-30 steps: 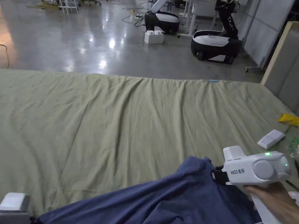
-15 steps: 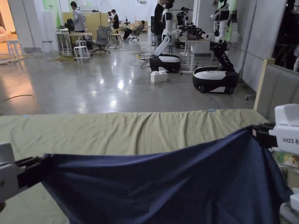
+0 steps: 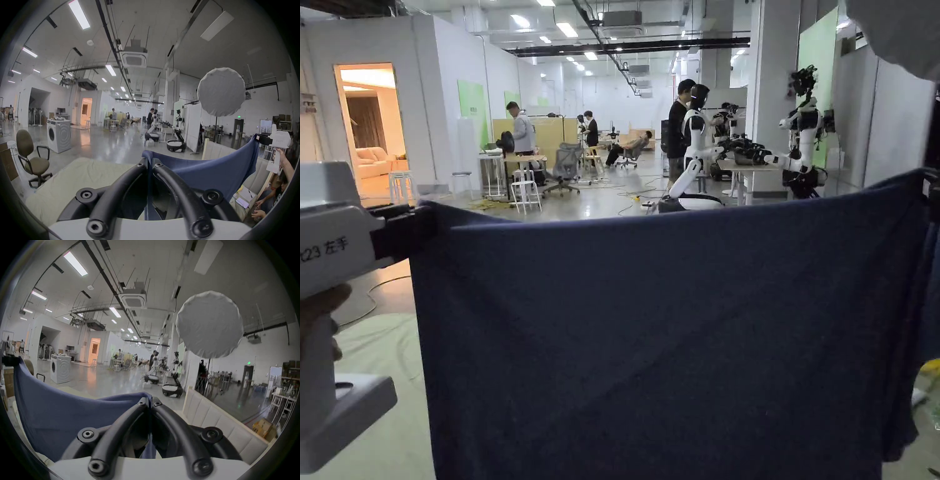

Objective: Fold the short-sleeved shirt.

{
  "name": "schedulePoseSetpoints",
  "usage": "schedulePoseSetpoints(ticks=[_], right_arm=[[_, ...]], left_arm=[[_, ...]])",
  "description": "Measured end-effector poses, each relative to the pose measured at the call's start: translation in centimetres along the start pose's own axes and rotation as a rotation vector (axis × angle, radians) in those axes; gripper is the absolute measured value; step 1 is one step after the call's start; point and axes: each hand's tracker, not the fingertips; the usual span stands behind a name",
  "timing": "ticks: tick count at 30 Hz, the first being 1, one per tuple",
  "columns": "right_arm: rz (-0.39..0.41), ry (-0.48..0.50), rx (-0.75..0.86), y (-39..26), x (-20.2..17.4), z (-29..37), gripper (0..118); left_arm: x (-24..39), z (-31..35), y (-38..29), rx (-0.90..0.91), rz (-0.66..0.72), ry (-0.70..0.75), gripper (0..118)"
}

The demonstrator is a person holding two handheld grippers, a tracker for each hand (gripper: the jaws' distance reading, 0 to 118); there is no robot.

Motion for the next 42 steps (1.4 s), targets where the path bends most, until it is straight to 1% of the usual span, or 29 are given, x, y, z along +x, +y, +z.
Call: schedulePoseSetpoints(ticks=[5, 8, 10, 13, 14, 20, 24, 29, 37, 40, 42], right_arm=[[0.059, -0.059, 0.048, 3.3, 0.1, -1.0, 2], [0.125, -0.122, 0.072, 5.1, 0.0, -1.8, 2], [0.134, -0.131, 0.075, 6.0, -0.1, -2.5, 2], [0.177, -0.152, 0.079, 6.6, -0.4, -3.7, 2], [0.179, -0.153, 0.077, 6.6, -0.4, -4.2, 2], [0.140, -0.145, 0.067, 5.8, -0.5, -6.6, 2], [0.159, -0.141, 0.051, 4.8, -1.3, -9.1, 2], [0.157, -0.149, 0.026, 3.4, -2.8, -12.8, 2], [0.105, -0.161, 0.004, 0.7, -4.2, -20.2, 2], [0.075, -0.145, -0.010, -0.5, -4.6, -23.3, 2], [0.071, -0.150, -0.018, -1.2, -4.9, -25.4, 2]], left_arm=[[0.5, -0.7, 3.0, 0.053, -0.030, 0.018, 4], [0.4, -1.7, 4.6, 0.079, -0.026, 0.021, 4], [0.5, -2.5, 5.4, 0.087, -0.055, 0.028, 4], [0.6, -4.0, 5.9, 0.093, -0.085, 0.048, 4], [0.6, -4.5, 5.9, 0.092, -0.085, 0.052, 4], [0.0, -7.6, 5.5, 0.068, -0.079, 0.066, 4], [-0.8, -10.2, 4.6, 0.045, -0.065, 0.082, 4], [-1.4, -14.6, 3.5, 0.006, -0.068, 0.114, 4], [-2.1, -21.2, 1.1, -0.033, -0.056, 0.160, 4], [-2.4, -23.4, -0.7, -0.048, -0.072, 0.184, 4], [-2.7, -25.2, -1.3, -0.062, -0.068, 0.193, 4]])
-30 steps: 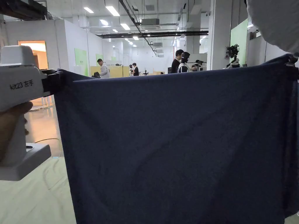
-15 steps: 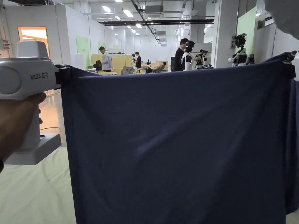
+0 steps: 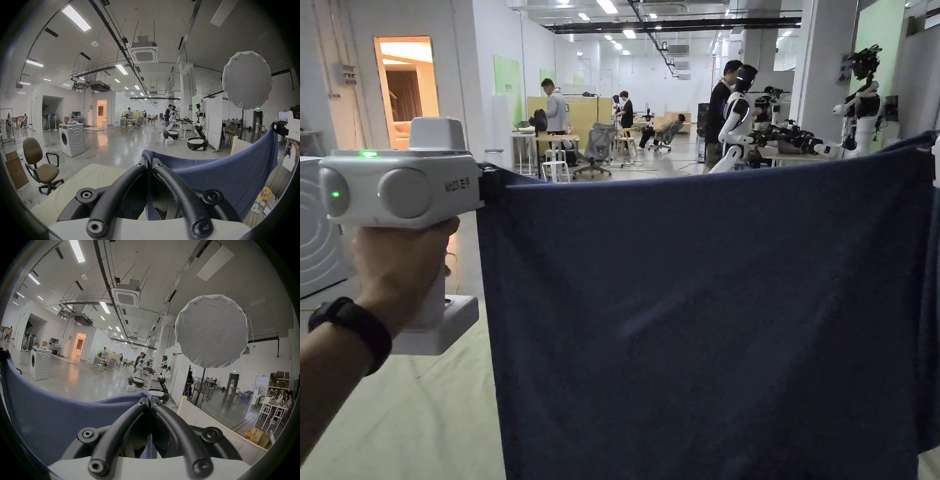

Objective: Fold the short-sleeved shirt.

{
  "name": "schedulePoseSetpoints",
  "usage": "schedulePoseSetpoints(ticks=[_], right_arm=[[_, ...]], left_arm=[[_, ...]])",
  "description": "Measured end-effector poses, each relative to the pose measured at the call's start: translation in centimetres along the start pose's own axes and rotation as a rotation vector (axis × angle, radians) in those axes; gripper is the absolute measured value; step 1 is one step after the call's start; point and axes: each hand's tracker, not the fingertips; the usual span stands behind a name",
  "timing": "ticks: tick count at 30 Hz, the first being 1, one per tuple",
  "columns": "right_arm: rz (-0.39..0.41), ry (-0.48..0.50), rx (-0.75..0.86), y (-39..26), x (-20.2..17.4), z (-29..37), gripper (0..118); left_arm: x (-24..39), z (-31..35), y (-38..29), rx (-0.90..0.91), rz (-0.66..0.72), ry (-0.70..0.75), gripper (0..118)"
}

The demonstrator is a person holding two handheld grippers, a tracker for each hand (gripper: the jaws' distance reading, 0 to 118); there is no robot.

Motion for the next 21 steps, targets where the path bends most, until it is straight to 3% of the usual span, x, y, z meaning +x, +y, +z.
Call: schedulePoseSetpoints(ticks=[2, 5, 8, 12, 14, 21], right_arm=[[0.008, -0.020, -0.009, -0.5, -0.7, -1.7, 2], [-0.054, -0.074, 0.015, -1.2, -1.5, -3.9, 2], [0.050, -0.089, 0.032, -0.4, -2.4, -6.1, 2], [-0.070, -0.082, 0.085, 0.8, -2.1, -7.2, 2], [-0.025, -0.092, 0.053, 0.4, -2.6, -7.8, 2], [-0.017, 0.025, -0.100, -7.7, -4.3, -7.7, 2]], left_arm=[[0.4, -1.7, -0.4, 0.000, -0.003, 0.007, 4], [1.1, -4.0, -1.1, 0.024, 0.012, 0.024, 4], [1.8, -5.7, -1.7, 0.033, 0.030, 0.026, 4], [3.0, -6.2, -2.7, 0.156, -0.010, 0.037, 4], [3.3, -7.6, -3.1, 0.068, -0.029, 0.028, 4], [3.2, -9.8, -9.9, -0.083, 0.006, 0.023, 4]])
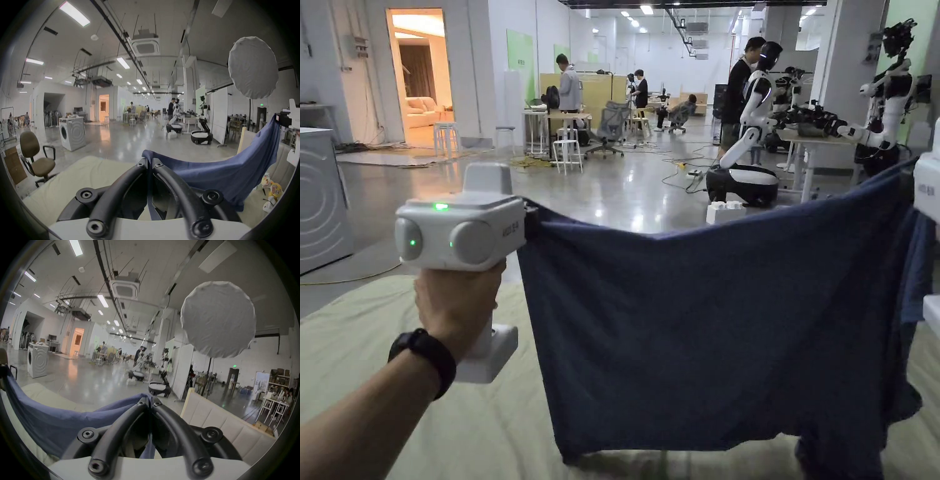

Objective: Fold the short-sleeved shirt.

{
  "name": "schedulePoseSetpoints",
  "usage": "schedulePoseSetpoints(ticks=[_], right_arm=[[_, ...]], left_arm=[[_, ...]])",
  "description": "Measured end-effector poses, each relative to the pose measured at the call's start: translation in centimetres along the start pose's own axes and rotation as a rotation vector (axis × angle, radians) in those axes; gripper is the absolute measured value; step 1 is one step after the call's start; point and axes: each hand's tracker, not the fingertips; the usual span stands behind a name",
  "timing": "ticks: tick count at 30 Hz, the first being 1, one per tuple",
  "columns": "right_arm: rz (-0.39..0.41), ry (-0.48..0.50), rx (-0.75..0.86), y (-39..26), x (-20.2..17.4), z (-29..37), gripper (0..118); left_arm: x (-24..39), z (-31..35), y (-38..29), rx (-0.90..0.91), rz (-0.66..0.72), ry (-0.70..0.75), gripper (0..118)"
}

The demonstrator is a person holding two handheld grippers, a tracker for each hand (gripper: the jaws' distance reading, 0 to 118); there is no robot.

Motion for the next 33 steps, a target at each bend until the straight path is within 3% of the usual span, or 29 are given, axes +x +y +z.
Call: schedulePoseSetpoints(ticks=[4, 6, 8, 9, 11, 14, 16, 21, 24, 28, 33], right_arm=[[-0.067, 0.074, -0.129, -6.5, -0.1, 2.4, 2], [-0.112, 0.128, -0.136, -9.4, 0.1, 5.2, 2], [-0.097, 0.130, -0.109, -11.7, 0.8, 7.9, 2], [-0.147, 0.149, -0.192, -13.1, 0.7, 9.7, 2], [-0.174, 0.171, -0.203, -15.4, 1.3, 13.0, 2], [-0.132, 0.169, -0.195, -18.7, 1.7, 19.5, 2], [-0.146, 0.186, -0.205, -21.0, 2.2, 24.0, 2], [-0.202, 0.179, -0.330, -27.0, 2.9, 35.6, 2], [-0.232, 0.183, -0.418, -30.2, 2.7, 41.1, 2], [-0.260, 0.175, -0.506, -34.3, 3.3, 45.3, 2], [-0.264, 0.157, -0.581, -36.8, 3.4, 45.6, 2]], left_arm=[[-1.6, 1.1, -4.8, -0.042, 0.132, -0.133, 4], [-2.0, 2.5, -7.1, -0.069, 0.122, -0.115, 4], [-2.6, 4.9, -9.3, -0.077, 0.130, -0.168, 4], [-2.9, 6.7, -10.6, -0.094, 0.152, -0.207, 4], [-3.7, 9.8, -13.1, -0.106, 0.167, -0.260, 4], [-3.8, 16.3, -17.1, -0.120, 0.115, -0.315, 4], [-3.7, 20.6, -19.6, -0.154, 0.041, -0.368, 4], [-4.5, 29.7, -25.5, -0.276, 0.143, -0.351, 4], [-5.0, 33.8, -28.8, -0.316, 0.119, -0.350, 4], [-6.1, 36.6, -31.9, -0.402, 0.141, -0.357, 4], [-7.5, 37.0, -34.2, -0.462, 0.196, -0.305, 4]])
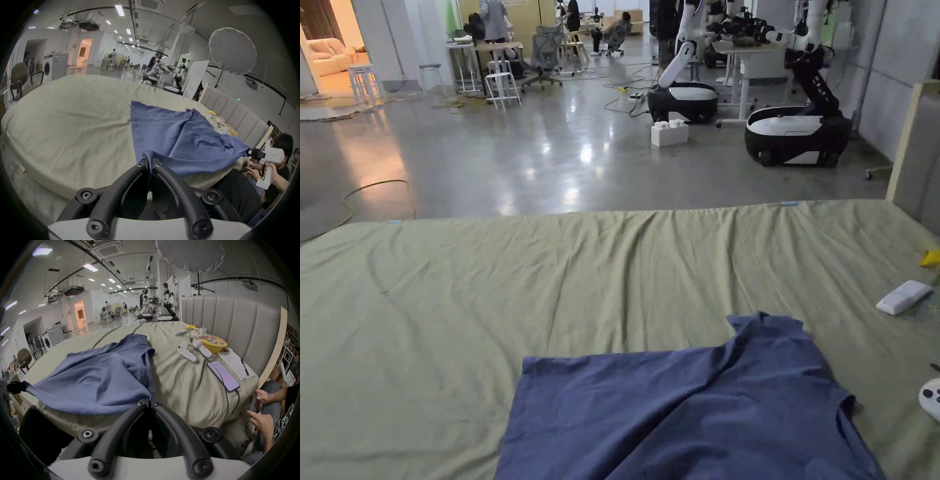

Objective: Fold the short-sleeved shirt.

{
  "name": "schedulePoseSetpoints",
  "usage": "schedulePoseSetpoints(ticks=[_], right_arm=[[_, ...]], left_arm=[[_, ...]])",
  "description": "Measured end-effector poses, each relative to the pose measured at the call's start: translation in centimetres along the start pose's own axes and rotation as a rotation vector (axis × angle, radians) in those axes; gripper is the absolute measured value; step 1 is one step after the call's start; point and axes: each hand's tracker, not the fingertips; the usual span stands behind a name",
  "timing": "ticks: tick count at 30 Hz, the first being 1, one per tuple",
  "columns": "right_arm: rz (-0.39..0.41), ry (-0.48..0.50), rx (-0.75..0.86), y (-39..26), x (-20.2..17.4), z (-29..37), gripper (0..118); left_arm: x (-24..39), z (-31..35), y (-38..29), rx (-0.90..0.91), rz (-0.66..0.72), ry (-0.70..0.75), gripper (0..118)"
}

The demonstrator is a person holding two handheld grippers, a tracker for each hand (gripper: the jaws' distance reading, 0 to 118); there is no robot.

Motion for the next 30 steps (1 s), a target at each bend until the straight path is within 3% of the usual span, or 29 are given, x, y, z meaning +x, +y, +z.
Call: schedulePoseSetpoints(ticks=[6, 8, 9, 10, 11, 12, 13, 17, 24, 27, 30], right_arm=[[0.003, 0.015, -0.068, -1.0, 0.6, -2.5, 2], [0.002, 0.011, -0.106, -1.6, 0.8, -2.9, 7], [-0.004, 0.006, -0.112, -1.9, 1.1, -3.1, 22], [-0.016, -0.001, -0.134, -2.2, 1.5, -3.3, 54], [-0.025, -0.009, -0.168, -2.5, 2.0, -3.5, 74], [-0.035, -0.022, -0.162, -2.8, 2.0, -3.0, 77], [-0.040, -0.030, -0.151, -3.0, 2.3, -2.5, 76], [-0.079, -0.053, -0.080, -2.2, 2.9, 0.7, 76], [-0.029, 0.039, 0.198, 3.3, -0.2, 7.1, 76], [-0.026, 0.090, 0.308, 6.0, -2.7, 8.7, 76], [0.023, 0.141, 0.343, 7.9, -4.4, 9.4, 76]], left_arm=[[-0.3, -1.8, -1.1, -0.074, -0.035, 0.016, 4], [-0.5, -2.4, -1.4, -0.098, -0.044, 0.063, 9], [-0.6, -2.9, -1.8, -0.124, -0.044, 0.091, 18], [-0.8, -3.0, -2.0, -0.125, -0.047, 0.105, 45], [-1.1, -3.1, -2.2, -0.132, -0.043, 0.119, 69], [-1.4, -2.9, -2.3, -0.132, -0.037, 0.135, 84], [-1.4, -2.8, -2.3, -0.126, -0.025, 0.154, 91], [-1.7, -0.8, -0.4, -0.091, 0.058, 0.344, 92], [4.5, 6.5, 4.6, 0.215, -0.144, 0.300, 91], [7.8, 8.7, 6.2, 0.351, -0.220, 0.207, 90], [10.5, 10.1, 7.4, 0.432, -0.309, 0.163, 84]])
